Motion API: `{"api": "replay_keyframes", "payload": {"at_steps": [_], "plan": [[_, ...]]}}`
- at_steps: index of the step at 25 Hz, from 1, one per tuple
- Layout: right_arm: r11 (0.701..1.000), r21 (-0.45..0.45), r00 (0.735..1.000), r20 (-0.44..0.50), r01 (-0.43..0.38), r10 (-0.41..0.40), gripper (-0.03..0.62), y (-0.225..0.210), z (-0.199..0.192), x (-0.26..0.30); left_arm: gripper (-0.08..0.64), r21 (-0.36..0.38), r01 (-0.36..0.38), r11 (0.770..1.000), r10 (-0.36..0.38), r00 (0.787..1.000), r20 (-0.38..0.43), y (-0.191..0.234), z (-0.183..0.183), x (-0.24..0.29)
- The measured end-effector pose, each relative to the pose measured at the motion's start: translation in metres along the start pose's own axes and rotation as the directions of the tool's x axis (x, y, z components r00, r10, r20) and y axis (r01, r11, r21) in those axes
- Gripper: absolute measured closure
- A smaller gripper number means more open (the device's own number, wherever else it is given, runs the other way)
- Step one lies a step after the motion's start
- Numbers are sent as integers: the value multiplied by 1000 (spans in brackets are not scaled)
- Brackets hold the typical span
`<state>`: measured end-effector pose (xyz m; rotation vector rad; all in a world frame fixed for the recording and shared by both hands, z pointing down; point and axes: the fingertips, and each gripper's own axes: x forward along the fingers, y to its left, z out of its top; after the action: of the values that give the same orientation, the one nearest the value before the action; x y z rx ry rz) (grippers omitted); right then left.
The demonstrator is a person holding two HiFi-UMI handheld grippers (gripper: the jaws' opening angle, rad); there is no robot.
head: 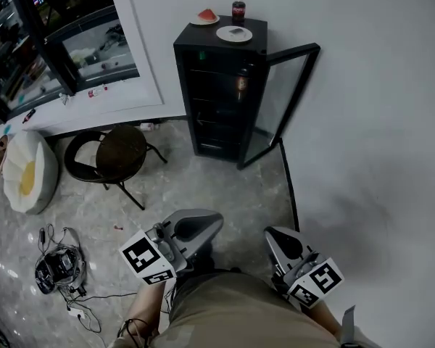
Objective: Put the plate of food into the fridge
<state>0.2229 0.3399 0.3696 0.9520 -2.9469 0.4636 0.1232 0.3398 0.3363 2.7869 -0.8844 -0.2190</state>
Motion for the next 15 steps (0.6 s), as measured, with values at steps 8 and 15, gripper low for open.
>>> {"api": "replay_keyframes", "payload": {"at_steps": [8, 15], "plan": [[997, -59, 997, -57, 44, -48, 571, 0, 3, 60, 549, -50, -19, 999, 22, 999, 50, 57, 5, -35], [993, -90, 994, -79, 72, -79, 571, 7, 11, 107, 549, -45, 10, 999, -6, 997, 76, 100, 22, -57]]}}
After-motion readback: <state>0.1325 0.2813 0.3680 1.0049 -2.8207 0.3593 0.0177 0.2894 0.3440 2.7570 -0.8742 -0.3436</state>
